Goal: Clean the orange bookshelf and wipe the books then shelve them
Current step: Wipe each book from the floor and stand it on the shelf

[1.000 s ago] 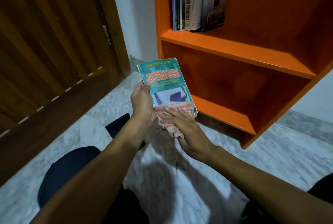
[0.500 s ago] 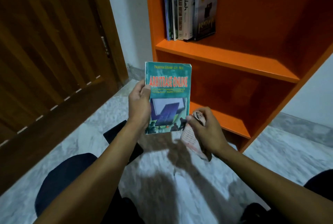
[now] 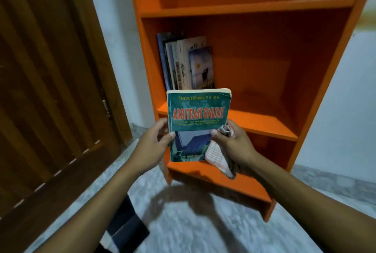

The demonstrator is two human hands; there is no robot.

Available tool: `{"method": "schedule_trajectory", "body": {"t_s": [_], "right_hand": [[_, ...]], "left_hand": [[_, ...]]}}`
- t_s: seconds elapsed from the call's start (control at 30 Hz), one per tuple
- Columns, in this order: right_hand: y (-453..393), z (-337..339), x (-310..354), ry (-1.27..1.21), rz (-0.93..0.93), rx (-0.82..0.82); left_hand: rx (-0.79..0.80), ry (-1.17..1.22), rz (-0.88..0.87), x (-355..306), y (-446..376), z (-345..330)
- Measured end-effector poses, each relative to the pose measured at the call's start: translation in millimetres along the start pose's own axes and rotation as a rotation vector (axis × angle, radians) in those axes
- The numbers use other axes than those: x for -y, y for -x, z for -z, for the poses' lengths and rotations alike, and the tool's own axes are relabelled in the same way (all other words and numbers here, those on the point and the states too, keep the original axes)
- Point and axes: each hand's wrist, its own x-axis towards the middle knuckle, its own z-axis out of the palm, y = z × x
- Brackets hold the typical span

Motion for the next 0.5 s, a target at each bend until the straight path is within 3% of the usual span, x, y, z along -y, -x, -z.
{"method": "schedule_trajectory", "body": {"t_s": [0.2,0.37,0.5], "right_hand": [[-52.2,13.0,46.7,-0.059,0.05,-0.084],[-86.7,16.9,67.6,0.227,0.049,-0.464],[-98.6,20.5,68.6,0.225,0.074,-0.487]], "left_hand": [[-0.071,0.034,0.065,-20.9,-48.4,0.1],[-0.102,0.071,0.145,-16.6,-107.4,-21.4],[-0.15,-0.001,0.164,-7.9,-157.6,-49.5]]}}
